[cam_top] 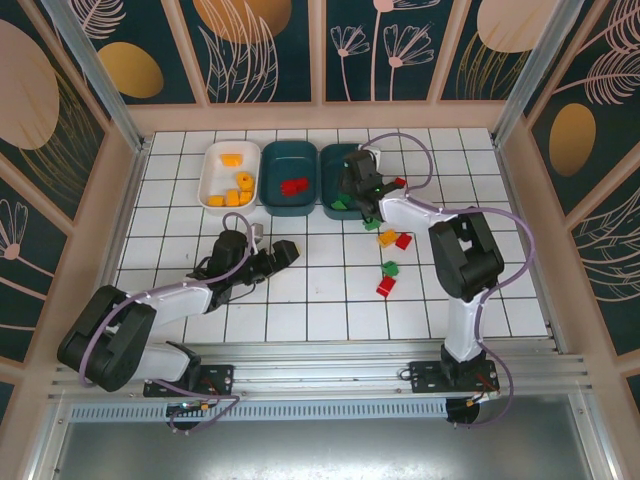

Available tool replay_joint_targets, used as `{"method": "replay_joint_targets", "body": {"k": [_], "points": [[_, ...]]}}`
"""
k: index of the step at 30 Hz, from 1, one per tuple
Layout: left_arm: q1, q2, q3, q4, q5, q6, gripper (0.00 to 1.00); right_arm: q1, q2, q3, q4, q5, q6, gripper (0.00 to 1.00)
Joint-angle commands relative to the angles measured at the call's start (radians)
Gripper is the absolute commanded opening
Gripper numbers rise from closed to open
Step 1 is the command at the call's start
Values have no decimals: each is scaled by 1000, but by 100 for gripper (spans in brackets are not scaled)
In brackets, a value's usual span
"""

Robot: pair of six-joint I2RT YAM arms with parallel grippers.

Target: Sort the legos into containers by color

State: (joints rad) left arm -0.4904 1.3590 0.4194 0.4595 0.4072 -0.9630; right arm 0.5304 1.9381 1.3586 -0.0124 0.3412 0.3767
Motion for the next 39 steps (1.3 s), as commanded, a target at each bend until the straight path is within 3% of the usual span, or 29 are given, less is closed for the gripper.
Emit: {"method": "replay_joint_targets", "body": {"k": [1, 5, 9, 12, 16, 20, 23, 30, 33, 37, 39], "points": [[-5, -33, 19, -34, -14, 33, 98, -2, -100, -4, -24, 16, -21, 64], [-5, -80, 8, -52, -34, 33, 99, 39, -297, -207, -18, 76, 45, 64], [-5, -185, -34, -79, -98, 32, 99, 107, -528, -504, -114, 177, 265, 68], [-5, -282, -68, -111, -158, 36, 99, 173, -681, -695, -190, 194, 439, 72], [-5, -400, -98, -155, -243, 37, 98, 237, -801, -826, -256, 178, 577, 75], [-4, -500, -132, -168, -330, 4, 99, 244, -803, -873, -225, 119, 592, 76], [-5, -546, -178, -155, -377, -33, 98, 244, -717, -866, -199, 69, 565, 77], [-4, -550, -225, -150, -368, -68, 99, 243, -545, -826, -162, 64, 563, 76], [-3, -552, -220, -162, -364, -65, 99, 248, -540, -823, -150, 70, 571, 61], [-4, -549, -217, -160, -370, -62, 98, 282, -565, -813, -148, 83, 573, 33], [-3, -541, -212, -155, -368, -62, 98, 305, -571, -792, -168, 102, 575, 25]]}}
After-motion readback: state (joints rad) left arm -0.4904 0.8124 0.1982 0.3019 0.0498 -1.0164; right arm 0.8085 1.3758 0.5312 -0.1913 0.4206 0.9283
